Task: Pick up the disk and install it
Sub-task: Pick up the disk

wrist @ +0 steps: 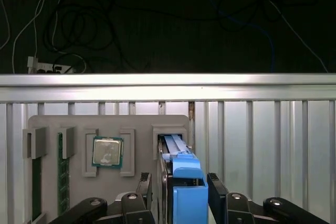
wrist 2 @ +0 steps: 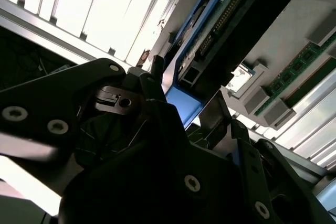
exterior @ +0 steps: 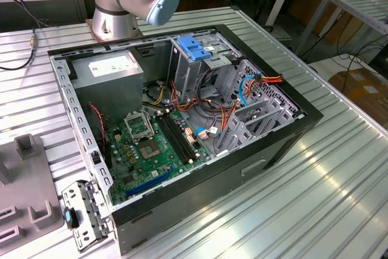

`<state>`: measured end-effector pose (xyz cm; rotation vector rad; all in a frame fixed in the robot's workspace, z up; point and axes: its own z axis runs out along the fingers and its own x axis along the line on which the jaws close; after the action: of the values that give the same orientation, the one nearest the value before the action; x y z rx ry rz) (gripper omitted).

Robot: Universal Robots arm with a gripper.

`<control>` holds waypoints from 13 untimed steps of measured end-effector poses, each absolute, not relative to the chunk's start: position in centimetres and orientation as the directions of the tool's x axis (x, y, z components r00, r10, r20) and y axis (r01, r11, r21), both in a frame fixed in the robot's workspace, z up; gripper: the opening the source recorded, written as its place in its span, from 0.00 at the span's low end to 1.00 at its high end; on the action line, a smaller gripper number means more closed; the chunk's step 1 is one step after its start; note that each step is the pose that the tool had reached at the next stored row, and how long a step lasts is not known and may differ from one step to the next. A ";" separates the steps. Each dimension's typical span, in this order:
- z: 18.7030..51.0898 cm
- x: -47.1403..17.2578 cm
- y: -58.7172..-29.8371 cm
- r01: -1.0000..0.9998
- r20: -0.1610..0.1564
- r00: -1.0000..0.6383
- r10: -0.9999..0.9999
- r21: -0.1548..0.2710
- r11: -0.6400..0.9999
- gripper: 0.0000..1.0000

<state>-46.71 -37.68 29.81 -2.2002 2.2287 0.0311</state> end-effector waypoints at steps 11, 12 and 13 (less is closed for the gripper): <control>29.8 -46.7 -37.7 -1.000 -0.021 -0.013 -1.000 0.007 0.013 0.39; 29.8 -46.7 -37.7 -1.000 -0.021 -0.013 -1.000 0.007 0.013 0.39; 29.8 -46.7 -37.7 -1.000 -0.021 -0.013 -1.000 0.007 0.013 0.39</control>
<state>-46.71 -37.70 29.78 -2.2002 2.2286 0.0310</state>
